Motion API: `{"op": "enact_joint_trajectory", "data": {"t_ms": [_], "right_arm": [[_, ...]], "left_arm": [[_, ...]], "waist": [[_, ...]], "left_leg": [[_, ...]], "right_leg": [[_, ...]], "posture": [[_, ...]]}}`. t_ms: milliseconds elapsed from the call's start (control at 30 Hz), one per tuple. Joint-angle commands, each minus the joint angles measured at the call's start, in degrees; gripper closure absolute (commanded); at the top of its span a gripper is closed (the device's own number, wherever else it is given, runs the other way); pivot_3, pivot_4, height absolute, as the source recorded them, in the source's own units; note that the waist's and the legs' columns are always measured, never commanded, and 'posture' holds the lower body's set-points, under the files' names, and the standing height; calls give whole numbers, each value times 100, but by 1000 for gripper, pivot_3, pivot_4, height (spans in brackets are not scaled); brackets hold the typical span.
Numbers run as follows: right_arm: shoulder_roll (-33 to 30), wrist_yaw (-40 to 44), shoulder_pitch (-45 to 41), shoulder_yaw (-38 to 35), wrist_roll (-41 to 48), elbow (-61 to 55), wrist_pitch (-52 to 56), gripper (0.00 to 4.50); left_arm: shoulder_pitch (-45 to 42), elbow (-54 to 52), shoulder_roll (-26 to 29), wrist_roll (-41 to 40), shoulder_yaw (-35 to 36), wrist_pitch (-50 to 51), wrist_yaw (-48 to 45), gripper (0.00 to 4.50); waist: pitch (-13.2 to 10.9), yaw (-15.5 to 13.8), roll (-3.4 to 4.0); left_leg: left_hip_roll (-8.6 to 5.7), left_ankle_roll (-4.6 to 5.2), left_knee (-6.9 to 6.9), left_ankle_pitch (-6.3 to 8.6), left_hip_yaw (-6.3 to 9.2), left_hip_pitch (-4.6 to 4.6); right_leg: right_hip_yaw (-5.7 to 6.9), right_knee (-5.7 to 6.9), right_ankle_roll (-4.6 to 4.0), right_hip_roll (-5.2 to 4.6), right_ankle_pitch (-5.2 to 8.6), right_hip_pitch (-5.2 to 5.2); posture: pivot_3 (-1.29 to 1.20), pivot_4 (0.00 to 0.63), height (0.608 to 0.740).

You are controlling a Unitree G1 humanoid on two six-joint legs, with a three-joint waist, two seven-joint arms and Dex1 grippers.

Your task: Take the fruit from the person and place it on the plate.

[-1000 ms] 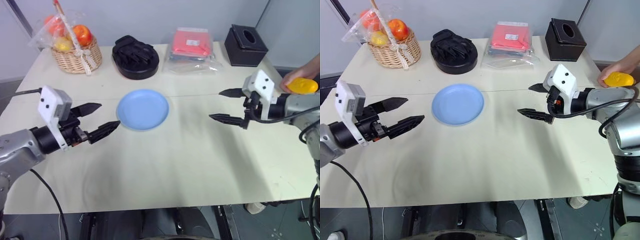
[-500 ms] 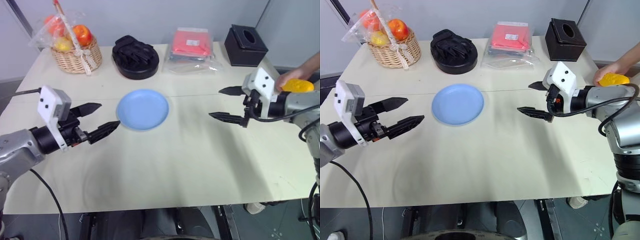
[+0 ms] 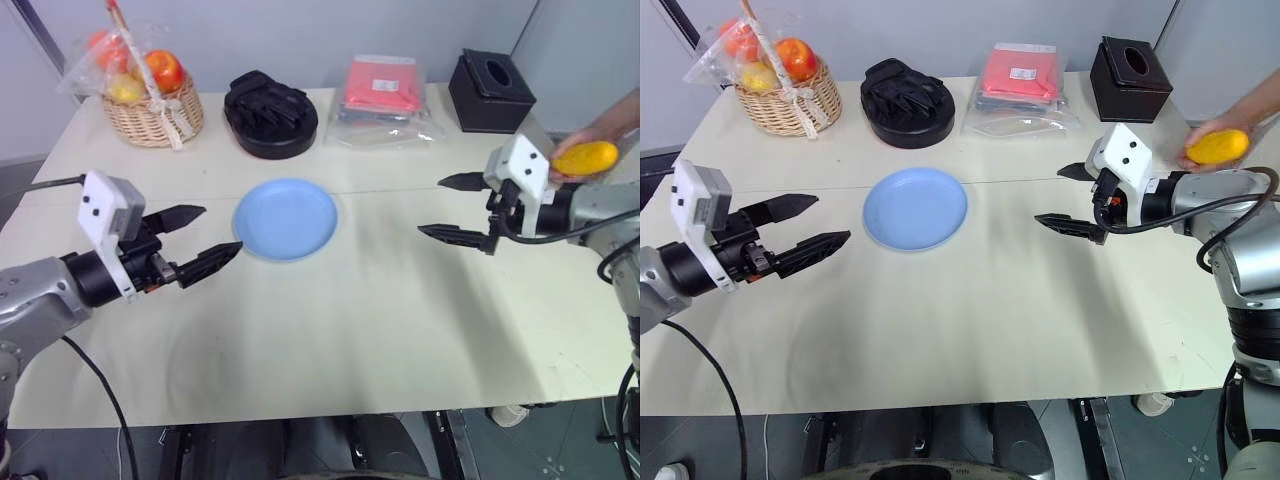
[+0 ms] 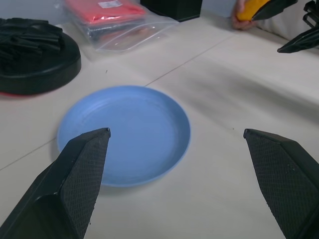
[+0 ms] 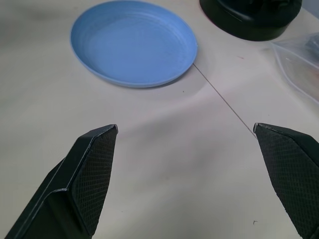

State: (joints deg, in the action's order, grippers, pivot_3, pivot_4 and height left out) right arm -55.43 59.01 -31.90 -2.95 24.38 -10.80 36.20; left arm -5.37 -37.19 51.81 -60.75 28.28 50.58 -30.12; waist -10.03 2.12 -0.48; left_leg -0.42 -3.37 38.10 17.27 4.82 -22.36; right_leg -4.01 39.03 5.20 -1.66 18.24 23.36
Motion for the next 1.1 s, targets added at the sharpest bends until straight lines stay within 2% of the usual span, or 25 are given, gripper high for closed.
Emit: {"op": "enact_joint_trajectory", "data": {"t_ms": [33, 333, 467, 600, 767, 1100], "right_arm": [[-44, 20, -82, -127, 31, -119, -30, 32], [-23, -14, -99, -126, 28, -122, -6, 32], [236, -262, -320, -140, 71, -71, 68, 32], [1291, -1428, -1168, -333, 578, 22, 1327, 32], [2180, -2267, -1789, -340, 657, 73, 1838, 32], [2818, -2988, -2255, -285, 481, 624, 1714, 32]], "left_arm": [[-106, -57, 70, 1, 46, -134, -38, 0], [-99, -64, 52, 11, 30, -137, -24, 0], [-147, -37, 31, 42, -10, -158, 5, 0], [-221, -11, -7, 98, -135, -180, 2, 0], [-347, 27, -28, 126, -294, -217, 12, 0], [-309, -60, -46, 88, -286, -185, 67, 0]], "waist": [[0, 0, 0], [0, 1, 0], [0, 6, 0], [0, 72, 0], [0, 17, 1], [0, 52, 1]], "left_leg": [[0, 0, 0, 0, 0, 0], [0, 0, 0, 0, 0, 0], [0, 0, 0, 0, 0, 0], [3, 0, -1, 0, -1, 3], [3, -2, -8, -1, 3, -7], [-5, -1, -4, -1, 1, -8]], "right_leg": [[0, 0, 0, 0, 0, 0], [0, 0, 0, 0, 0, 0], [0, 0, 0, 0, 0, 0], [-3, 5, 0, 5, 0, 2], [-1, 4, -2, 5, 0, 13], [-1, 5, -1, -2, 0, 13]], "posture": [[0, 150, 740], [0, 150, 740], [0, 150, 740], [0, 150, 740], [0, 150, 740], [0, 150, 740]]}}
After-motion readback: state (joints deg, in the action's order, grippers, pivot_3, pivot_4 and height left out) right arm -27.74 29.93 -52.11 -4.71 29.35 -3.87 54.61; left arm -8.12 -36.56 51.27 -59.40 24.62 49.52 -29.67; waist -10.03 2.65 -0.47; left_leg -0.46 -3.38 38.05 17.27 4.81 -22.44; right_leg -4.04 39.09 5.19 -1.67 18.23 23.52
